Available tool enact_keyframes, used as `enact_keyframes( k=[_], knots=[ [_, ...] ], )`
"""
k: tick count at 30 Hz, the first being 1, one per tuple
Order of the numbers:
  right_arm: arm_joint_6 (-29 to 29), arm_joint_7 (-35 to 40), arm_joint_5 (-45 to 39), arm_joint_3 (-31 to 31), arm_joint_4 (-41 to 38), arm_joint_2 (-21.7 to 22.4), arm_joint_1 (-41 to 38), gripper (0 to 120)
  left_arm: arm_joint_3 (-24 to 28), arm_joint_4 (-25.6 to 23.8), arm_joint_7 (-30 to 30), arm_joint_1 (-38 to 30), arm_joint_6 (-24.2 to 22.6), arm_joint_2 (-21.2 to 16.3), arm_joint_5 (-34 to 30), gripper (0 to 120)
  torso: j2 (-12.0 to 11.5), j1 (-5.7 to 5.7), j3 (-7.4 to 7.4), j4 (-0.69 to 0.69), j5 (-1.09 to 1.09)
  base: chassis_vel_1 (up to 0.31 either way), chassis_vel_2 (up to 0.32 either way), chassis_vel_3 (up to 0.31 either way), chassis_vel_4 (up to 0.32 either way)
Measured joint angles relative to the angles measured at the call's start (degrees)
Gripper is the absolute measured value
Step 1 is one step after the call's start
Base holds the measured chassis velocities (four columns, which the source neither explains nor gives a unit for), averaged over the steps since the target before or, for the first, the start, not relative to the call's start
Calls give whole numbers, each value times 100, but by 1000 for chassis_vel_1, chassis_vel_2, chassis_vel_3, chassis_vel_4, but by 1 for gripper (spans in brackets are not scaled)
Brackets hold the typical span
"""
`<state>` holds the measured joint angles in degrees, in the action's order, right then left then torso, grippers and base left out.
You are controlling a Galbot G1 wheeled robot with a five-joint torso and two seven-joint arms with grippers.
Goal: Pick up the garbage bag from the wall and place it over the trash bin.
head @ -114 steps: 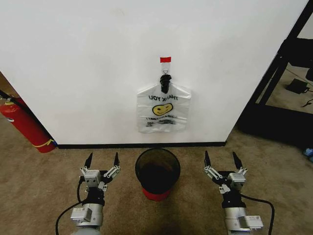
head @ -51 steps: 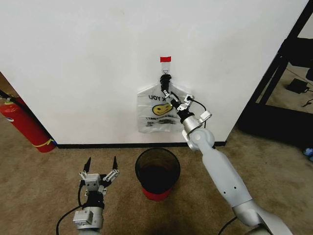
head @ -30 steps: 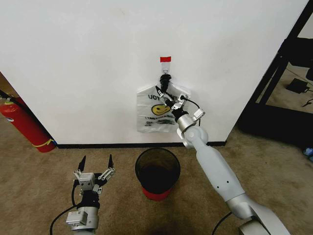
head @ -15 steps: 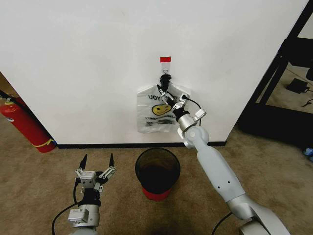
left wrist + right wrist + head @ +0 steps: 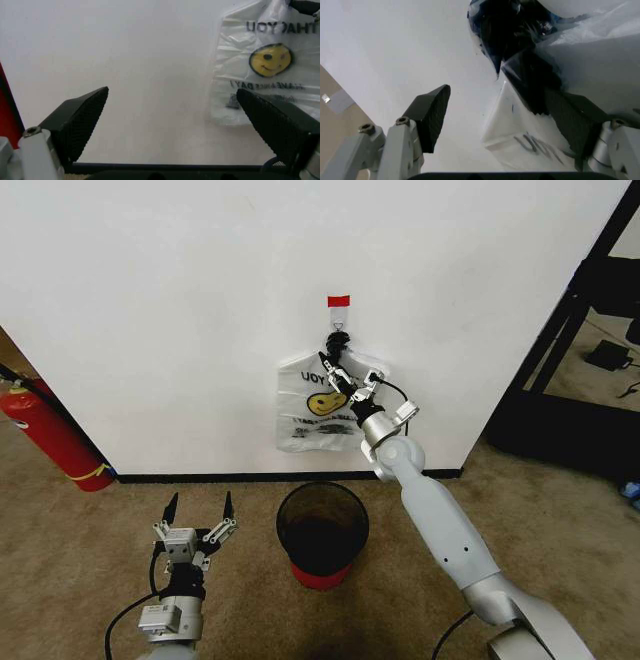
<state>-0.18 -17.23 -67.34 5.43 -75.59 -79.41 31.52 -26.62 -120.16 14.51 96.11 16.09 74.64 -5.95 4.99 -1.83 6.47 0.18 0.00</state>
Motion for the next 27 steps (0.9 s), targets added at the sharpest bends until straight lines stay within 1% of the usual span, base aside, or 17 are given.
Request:
enact_keyframes(
  k=[3, 5, 8, 9, 10, 14, 17, 18, 19, 23, 27],
  knots=[
    [0, 5, 11, -6, -6, 8, 12, 69, 0, -4, 0, -1, 0, -2, -2, 100, 0, 0, 0, 0, 0, 0, 0, 0, 0],
    [1, 18, 17, -10, -6, 14, 11, 65, 0, -8, 0, 0, 0, -4, -9, 100, 0, 0, 0, 0, 0, 0, 0, 0, 0],
    [3, 55, 22, -13, 6, 18, -13, 53, -3, -16, 0, 3, 0, -4, -16, 100, 0, 0, 0, 0, 0, 0, 0, 0, 0],
    [3, 55, 22, -13, 6, 18, -13, 53, -3, -16, 0, 3, 0, -4, -16, 100, 0, 0, 0, 0, 0, 0, 0, 0, 0],
    [3, 66, 22, -13, 11, 18, -19, 48, -4, -20, 0, 4, 0, -3, -17, 100, 0, 0, 0, 0, 0, 0, 0, 0, 0],
    [5, 82, 23, -13, 7, 18, -20, 34, -5, -35, 0, 5, 0, 3, -19, 100, 0, 0, 0, 0, 0, 0, 0, 0, 0],
    [5, 91, 38, -13, -2, 11, -5, 19, -2, -45, 2, 0, -3, 8, -26, 100, 0, 0, 0, 0, 0, 0, 0, 0, 0],
    [5, 91, 38, -13, -2, 11, -5, 19, -2, -45, 2, 0, -3, 8, -26, 100, 0, 0, 0, 0, 0, 0, 0, 0, 0],
    [5, 93, 50, -13, 10, 5, 1, 16, -1, -46, 5, -6, -4, 11, -29, 100, 0, 0, 0, 0, 0, 0, 0, 0, 0],
    [3, 106, 68, -13, 16, 12, 21, 0, 4, -45, 9, 5, -4, 33, -36, 100, 0, 0, 0, 0, 0, 0, 0, 0, 0],
    [0, 122, 70, -13, 4, 22, 27, 0, 8, -46, 10, 9, -3, 40, -37, 100, 0, 0, 0, 0, 0, 0, 0, 0, 0]
  ],
)
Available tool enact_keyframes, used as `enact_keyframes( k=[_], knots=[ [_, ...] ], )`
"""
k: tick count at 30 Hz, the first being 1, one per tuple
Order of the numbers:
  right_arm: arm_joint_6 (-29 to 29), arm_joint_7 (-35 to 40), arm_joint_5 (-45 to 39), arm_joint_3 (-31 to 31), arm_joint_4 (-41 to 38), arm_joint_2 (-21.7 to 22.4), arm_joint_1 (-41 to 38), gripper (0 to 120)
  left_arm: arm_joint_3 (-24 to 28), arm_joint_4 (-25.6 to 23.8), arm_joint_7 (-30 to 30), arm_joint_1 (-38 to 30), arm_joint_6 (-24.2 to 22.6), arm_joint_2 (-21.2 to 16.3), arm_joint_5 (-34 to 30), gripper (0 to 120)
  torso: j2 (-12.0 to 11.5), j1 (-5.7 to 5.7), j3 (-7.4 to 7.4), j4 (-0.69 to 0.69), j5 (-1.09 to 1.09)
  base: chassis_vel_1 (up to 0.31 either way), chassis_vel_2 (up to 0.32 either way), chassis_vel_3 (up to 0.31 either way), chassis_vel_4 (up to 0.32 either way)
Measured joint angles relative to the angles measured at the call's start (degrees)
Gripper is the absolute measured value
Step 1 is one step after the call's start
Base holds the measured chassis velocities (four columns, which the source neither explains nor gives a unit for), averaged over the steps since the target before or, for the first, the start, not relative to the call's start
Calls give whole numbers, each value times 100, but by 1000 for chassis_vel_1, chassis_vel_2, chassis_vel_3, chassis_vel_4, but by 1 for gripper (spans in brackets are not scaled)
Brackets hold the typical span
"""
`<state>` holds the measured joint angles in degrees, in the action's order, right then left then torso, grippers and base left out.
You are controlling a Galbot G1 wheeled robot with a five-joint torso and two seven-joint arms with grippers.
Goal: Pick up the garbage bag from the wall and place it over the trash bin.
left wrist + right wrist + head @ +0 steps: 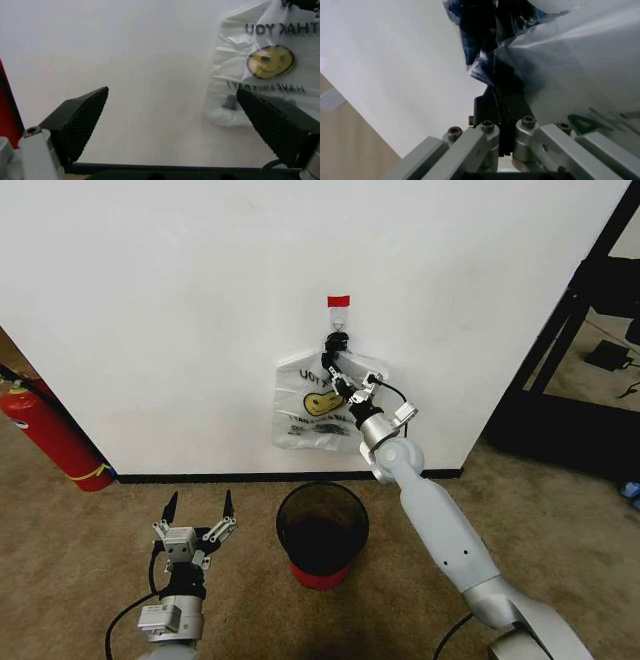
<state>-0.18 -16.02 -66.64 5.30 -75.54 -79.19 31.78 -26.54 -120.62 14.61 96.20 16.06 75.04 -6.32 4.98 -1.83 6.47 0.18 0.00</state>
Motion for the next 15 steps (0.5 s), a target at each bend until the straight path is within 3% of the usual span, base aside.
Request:
enact_keyframes(
  k=[15],
  knots=[
    [-77, 350, 127, 16, -709, 207, 359, 0, 63, 24, 8, -38, 0, -2, -1, 100, 0, 0, 0, -1, 0, 0, 0, 0, 0]
  ],
)
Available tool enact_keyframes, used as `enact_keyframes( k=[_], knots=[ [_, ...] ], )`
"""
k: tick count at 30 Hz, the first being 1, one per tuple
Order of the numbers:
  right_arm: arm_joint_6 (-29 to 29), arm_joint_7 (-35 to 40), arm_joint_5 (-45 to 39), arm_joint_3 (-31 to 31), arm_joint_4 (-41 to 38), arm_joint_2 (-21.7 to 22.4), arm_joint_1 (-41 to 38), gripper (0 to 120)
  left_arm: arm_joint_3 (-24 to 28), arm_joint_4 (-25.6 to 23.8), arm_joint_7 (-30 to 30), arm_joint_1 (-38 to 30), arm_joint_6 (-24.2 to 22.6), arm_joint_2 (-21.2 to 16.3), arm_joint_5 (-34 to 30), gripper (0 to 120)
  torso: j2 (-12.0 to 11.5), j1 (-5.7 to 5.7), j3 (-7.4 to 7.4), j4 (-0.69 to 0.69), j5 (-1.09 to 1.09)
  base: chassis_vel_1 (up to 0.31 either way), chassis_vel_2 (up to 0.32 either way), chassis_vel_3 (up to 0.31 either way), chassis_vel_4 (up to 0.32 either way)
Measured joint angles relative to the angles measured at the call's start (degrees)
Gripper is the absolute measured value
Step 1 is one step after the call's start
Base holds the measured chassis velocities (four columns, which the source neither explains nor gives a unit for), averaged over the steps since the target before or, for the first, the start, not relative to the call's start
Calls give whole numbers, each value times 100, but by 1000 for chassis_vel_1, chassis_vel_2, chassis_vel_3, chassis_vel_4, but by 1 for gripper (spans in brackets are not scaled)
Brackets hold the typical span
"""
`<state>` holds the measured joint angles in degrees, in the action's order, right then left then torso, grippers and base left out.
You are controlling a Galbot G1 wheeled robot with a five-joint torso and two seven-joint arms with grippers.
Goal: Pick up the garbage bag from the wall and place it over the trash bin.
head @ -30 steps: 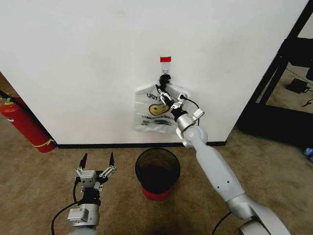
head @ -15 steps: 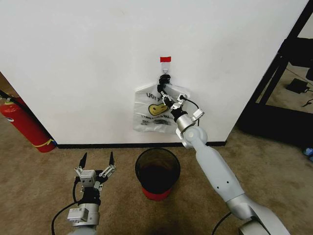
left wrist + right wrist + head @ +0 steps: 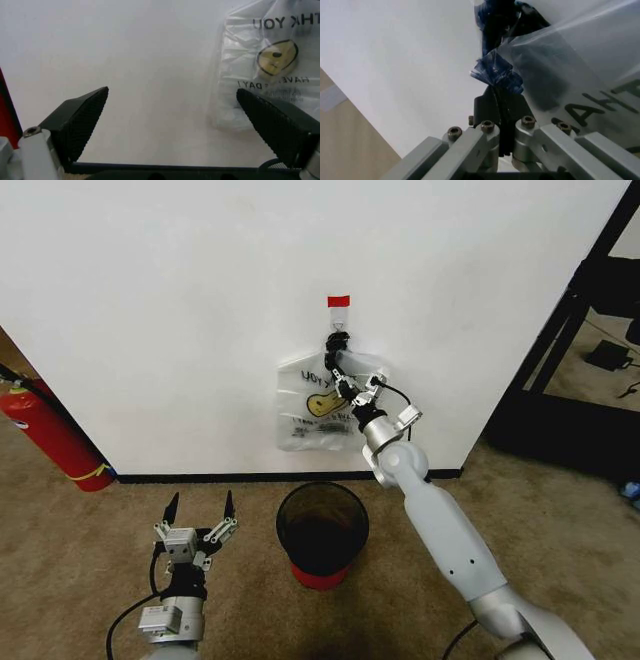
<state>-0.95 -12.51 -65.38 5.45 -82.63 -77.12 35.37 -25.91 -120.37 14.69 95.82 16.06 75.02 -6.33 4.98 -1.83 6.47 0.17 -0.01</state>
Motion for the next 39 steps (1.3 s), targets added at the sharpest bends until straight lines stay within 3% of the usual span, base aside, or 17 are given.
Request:
enact_keyframes(
  k=[12, 29, 39],
  knots=[
    [-1, -58, 349, 68, -570, 353, 691, 0, 51, 41, -1, -46, -9, -24, -2, 100, 0, 0, 0, 1, 1, 0, 0, 0, 0],
    [-49, -173, 667, 91, -1003, 501, 1336, 0, 50, 14, -2, -28, -14, -47, -3, 100, 0, 0, 0, 1, 1, 0, 0, 0, 0],
    [-173, -275, 1305, 303, -1524, 774, 2040, 0, 95, 48, -3, -80, -14, -41, 14, 100, 0, 0, 0, 1, 1, 0, 0, 0, 0]
  ],
)
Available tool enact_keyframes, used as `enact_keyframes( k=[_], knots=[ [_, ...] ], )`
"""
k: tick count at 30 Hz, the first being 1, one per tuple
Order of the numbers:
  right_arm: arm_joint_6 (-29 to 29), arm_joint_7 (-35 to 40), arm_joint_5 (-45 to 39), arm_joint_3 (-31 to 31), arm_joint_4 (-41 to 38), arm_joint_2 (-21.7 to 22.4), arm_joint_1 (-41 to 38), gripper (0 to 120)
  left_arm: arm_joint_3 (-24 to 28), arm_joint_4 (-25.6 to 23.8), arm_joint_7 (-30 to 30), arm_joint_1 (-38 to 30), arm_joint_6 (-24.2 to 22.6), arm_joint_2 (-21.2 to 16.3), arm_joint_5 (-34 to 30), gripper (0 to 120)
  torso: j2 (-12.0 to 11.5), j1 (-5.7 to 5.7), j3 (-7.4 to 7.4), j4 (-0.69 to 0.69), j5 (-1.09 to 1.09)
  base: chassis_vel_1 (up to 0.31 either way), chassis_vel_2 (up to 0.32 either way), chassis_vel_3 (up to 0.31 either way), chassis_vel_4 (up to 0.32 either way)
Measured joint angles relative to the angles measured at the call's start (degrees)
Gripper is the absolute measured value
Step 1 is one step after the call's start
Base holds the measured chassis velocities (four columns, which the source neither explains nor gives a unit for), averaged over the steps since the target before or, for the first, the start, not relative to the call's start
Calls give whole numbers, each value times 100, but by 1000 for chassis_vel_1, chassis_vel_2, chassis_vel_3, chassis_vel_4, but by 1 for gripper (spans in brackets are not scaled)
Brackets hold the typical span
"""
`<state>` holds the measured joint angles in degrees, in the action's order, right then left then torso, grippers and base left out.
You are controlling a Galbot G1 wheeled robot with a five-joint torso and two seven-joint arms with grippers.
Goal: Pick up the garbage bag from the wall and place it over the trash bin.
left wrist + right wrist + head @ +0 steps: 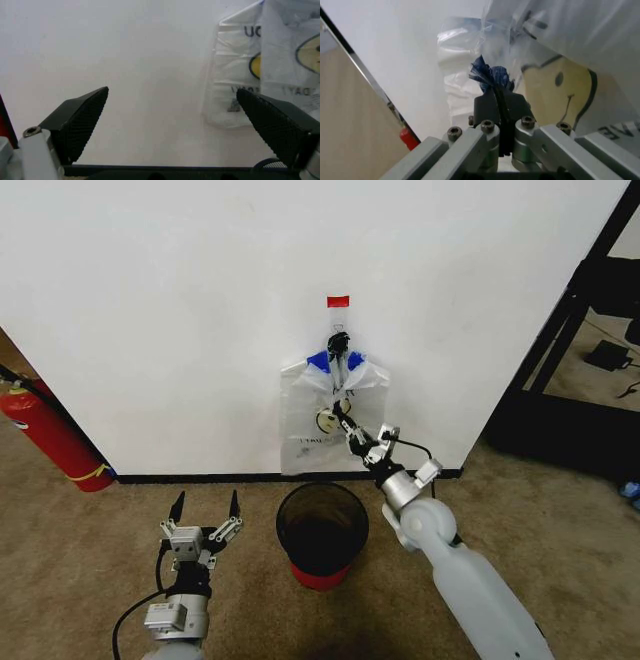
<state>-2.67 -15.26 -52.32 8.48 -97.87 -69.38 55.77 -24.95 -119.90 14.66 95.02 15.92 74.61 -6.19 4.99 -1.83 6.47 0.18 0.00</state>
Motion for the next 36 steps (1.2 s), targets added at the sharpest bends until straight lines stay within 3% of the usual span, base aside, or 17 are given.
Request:
enact_keyframes(
  k=[13, 26, 36],
  knots=[
    [-386, -343, 1066, 527, -688, 230, 1101, 0, 53, 5, -4, 2, 11, -2, 9, 100, 0, 0, 0, 0, 0, 0, 0, 0, 0],
    [-896, -713, 1851, 881, -1177, 128, 2368, 0, 113, 26, -9, -47, 33, -23, 1, 100, 0, 0, 0, 0, 0, 0, 0, 0, 0],
    [-1364, -763, 2561, 997, -1173, 22, 2673, 0, 97, 25, -9, -32, 67, -32, -53, 100, 0, 0, 0, -1, -1, 0, 0, 0, 0]
  ],
)
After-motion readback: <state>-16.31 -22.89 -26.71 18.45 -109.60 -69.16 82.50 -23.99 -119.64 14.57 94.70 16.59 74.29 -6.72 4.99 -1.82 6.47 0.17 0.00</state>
